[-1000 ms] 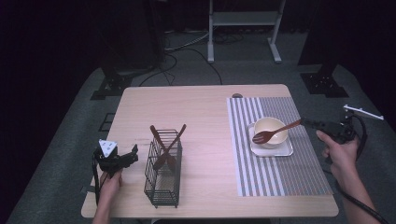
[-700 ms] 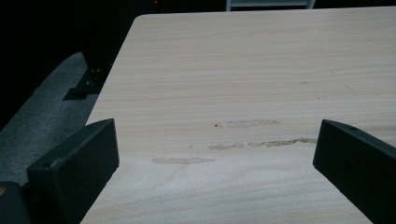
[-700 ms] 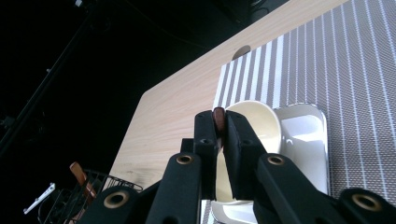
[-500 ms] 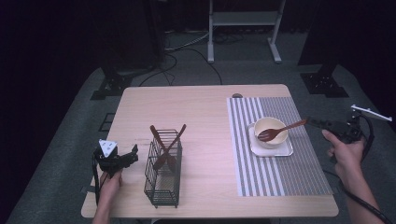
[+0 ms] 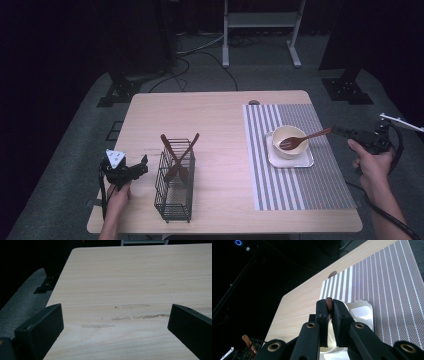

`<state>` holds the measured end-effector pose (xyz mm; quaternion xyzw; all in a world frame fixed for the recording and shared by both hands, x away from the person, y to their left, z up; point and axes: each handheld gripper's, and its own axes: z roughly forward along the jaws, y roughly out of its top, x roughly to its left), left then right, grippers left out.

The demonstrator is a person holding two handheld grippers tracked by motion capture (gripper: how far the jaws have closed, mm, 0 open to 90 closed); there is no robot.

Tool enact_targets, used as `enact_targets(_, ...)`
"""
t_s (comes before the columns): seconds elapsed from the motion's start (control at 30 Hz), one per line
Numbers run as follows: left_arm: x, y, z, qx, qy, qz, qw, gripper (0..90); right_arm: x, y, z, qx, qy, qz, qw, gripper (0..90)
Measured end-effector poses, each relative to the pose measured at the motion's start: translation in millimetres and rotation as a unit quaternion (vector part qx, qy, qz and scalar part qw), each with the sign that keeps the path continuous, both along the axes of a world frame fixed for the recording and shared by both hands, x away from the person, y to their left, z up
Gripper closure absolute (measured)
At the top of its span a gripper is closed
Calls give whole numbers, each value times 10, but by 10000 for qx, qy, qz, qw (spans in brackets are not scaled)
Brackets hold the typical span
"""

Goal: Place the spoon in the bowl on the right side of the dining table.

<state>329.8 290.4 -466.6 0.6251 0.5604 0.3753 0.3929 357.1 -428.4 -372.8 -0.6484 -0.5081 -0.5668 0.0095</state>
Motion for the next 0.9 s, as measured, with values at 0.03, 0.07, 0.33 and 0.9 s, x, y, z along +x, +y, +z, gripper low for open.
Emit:
enact_targets(0.03, -1, 2, 2, 8, 15, -4, 10000, 0, -2, -2, -1, 2, 7, -15, 10000, 829)
enact_targets(0.07, -1, 1, 1, 4, 4, -1, 10000, 0, -2, -5, -3, -2, -5, -28, 10000, 830)
enact_targets(0.33, -1, 2, 2, 1, 13, 0, 10000, 0, -4, -21, -20, -52, 23, -81, 10000, 829)
enact_targets(0.9, -1, -1, 1, 3, 7, -3, 10000, 0, -4, -39, -133, -69, 105, -191, 9997, 827)
